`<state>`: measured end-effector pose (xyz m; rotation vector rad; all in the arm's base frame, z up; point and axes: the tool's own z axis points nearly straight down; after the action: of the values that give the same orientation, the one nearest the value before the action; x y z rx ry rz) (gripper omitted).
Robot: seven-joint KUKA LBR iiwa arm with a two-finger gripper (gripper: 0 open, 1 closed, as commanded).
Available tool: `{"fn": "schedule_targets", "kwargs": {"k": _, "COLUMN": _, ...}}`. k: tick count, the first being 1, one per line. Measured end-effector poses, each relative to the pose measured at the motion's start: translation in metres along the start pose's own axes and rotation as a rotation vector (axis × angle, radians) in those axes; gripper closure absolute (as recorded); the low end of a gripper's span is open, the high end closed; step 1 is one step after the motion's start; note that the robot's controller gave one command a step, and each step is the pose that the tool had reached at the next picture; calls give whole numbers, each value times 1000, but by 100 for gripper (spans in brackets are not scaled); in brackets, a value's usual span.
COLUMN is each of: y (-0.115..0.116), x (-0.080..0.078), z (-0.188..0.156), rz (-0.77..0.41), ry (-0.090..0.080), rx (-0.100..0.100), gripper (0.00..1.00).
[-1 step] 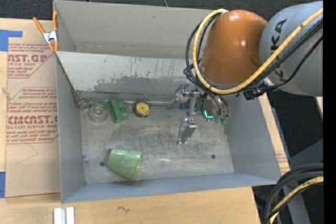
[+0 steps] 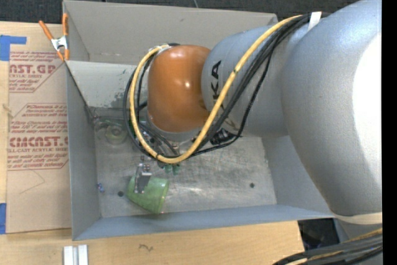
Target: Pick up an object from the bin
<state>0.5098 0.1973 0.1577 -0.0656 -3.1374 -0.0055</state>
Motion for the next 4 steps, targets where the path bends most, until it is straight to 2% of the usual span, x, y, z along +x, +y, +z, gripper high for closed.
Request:
{"fn": "schedule_targets", "kwargs": {"k": 1, "y": -31, "x": 30, "z": 24, "rz": 35, "ry": 2, "rx": 6, "gripper": 0}}
{"fn": "schedule_targets", "kwargs": {"k": 2, "y": -35, "x": 28, "z": 42, "rz": -15, "ry": -1, "rx": 4, "gripper": 0}}
{"fn": "schedule_targets", "kwargs": {"k": 3, "y": -29, "x": 23, "z": 85, "rz": 198, "ry": -6, "rx": 2, "gripper": 0}}
{"fn": "schedule_targets", "kwargs": {"k": 4, "y": -50, "x": 25, "z": 85, "rz": 248, "ry": -10, "rx": -5, "gripper": 0}}
